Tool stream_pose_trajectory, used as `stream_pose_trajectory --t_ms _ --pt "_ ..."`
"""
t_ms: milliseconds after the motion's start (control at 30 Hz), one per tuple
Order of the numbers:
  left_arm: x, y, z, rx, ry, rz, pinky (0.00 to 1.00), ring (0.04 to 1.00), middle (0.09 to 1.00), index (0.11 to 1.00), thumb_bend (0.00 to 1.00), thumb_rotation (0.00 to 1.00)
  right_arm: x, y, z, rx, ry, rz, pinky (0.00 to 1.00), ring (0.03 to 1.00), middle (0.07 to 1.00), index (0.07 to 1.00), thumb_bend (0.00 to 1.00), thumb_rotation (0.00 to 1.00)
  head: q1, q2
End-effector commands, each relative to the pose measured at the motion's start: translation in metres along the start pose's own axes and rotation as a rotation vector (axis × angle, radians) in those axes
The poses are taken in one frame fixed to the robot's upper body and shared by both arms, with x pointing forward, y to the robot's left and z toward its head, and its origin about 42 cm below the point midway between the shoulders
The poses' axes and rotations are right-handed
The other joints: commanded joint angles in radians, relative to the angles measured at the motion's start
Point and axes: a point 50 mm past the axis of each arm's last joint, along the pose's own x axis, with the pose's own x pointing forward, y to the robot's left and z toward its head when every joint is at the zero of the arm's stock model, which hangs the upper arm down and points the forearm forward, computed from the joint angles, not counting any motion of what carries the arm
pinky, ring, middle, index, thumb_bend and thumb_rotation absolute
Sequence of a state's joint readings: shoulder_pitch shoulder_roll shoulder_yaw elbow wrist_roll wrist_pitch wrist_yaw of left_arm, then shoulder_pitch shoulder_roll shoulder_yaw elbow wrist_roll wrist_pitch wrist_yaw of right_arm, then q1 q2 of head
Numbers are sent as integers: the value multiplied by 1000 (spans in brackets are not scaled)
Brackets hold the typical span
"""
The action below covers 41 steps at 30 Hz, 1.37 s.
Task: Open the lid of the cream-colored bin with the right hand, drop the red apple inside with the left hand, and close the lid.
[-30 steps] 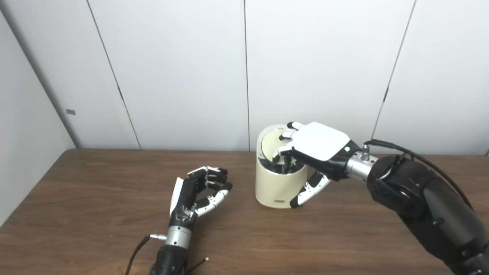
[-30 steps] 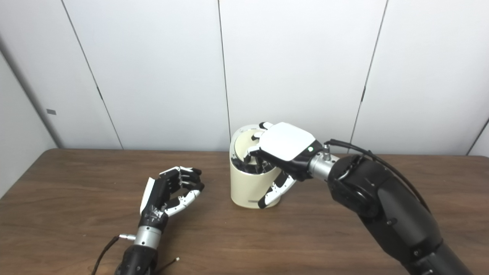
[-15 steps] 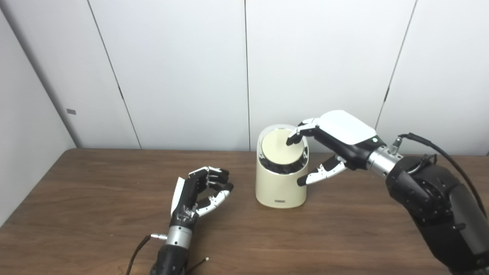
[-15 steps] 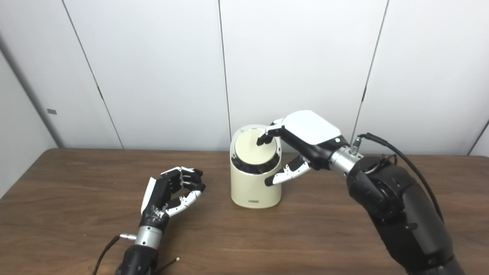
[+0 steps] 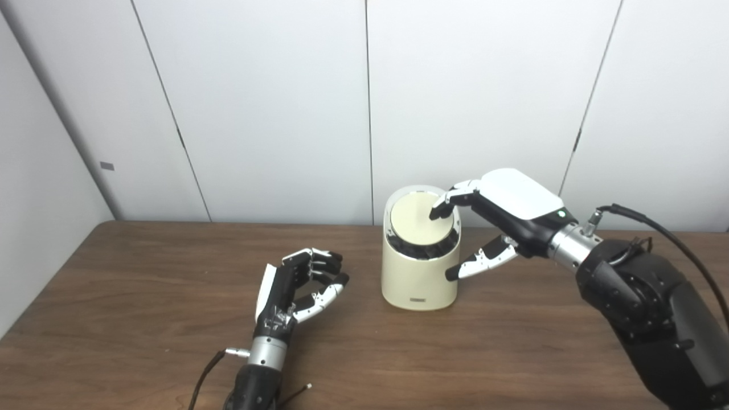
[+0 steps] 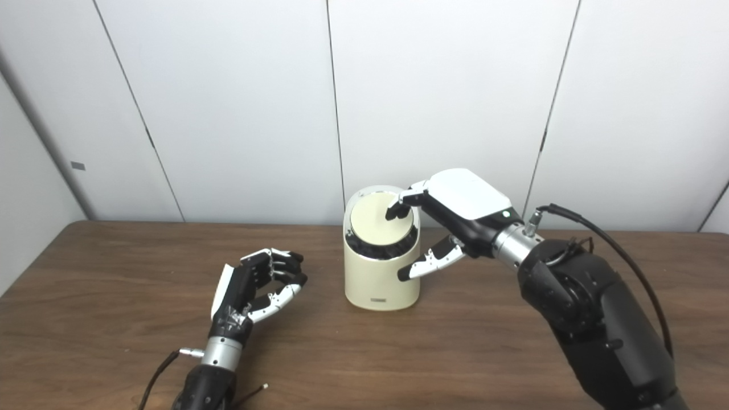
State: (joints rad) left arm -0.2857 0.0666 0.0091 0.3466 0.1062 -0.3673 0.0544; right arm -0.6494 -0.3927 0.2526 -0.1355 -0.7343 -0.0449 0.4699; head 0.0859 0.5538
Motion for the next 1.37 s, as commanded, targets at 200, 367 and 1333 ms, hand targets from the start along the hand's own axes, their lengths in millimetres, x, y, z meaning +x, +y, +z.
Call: stream_pose_trajectory --t_ms 200,367,1333 --pt "-31 -3 -27 -18 102 -6 517 604 653 498 506 61 -23 -6 -14 324 85 -191 621 791 814 789 713 261 -3 -4" --pt "-31 -1 -27 -17 95 -5 507 595 651 498 506 60 -46 16 -28 605 158 -313 605 768 837 826 760 160 -13 -3" --pt "-39 16 -20 -22 60 -30 513 603 659 498 505 56 -119 140 -50 978 264 -434 655 789 858 862 698 111 -38 -4"
